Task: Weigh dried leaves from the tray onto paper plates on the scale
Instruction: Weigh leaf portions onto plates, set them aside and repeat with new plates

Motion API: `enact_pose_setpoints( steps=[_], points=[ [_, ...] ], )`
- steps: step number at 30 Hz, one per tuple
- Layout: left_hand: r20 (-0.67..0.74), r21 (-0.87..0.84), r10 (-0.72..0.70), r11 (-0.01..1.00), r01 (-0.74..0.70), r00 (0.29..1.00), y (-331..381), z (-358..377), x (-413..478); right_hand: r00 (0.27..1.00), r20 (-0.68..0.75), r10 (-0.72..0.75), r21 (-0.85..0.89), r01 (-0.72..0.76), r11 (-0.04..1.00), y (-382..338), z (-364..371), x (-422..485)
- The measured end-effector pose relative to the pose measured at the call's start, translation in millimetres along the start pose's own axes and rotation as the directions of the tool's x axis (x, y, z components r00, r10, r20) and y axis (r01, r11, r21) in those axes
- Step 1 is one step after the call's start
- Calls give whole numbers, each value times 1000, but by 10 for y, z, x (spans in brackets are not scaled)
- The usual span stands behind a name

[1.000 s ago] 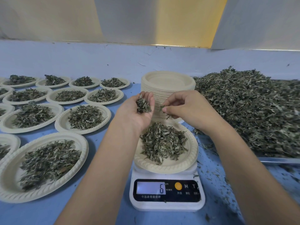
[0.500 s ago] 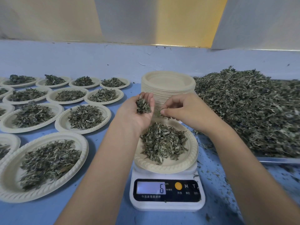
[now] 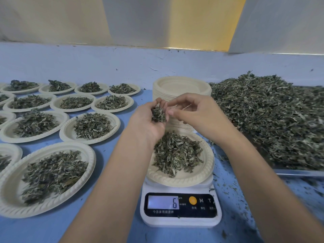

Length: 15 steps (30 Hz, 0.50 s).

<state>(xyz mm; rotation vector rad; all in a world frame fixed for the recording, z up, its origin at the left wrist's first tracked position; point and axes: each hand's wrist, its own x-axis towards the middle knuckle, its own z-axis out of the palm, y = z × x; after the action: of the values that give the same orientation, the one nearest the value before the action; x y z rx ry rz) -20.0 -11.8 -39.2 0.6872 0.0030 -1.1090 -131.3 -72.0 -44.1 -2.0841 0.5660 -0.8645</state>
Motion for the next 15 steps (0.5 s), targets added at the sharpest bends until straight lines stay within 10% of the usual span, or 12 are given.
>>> enact_pose_setpoints(
  steps=[15],
  points=[
    [101,70,6,997,-13,995,-76,89,-51,984,-175,-35,41,43,998,-55,141,10]
  ],
)
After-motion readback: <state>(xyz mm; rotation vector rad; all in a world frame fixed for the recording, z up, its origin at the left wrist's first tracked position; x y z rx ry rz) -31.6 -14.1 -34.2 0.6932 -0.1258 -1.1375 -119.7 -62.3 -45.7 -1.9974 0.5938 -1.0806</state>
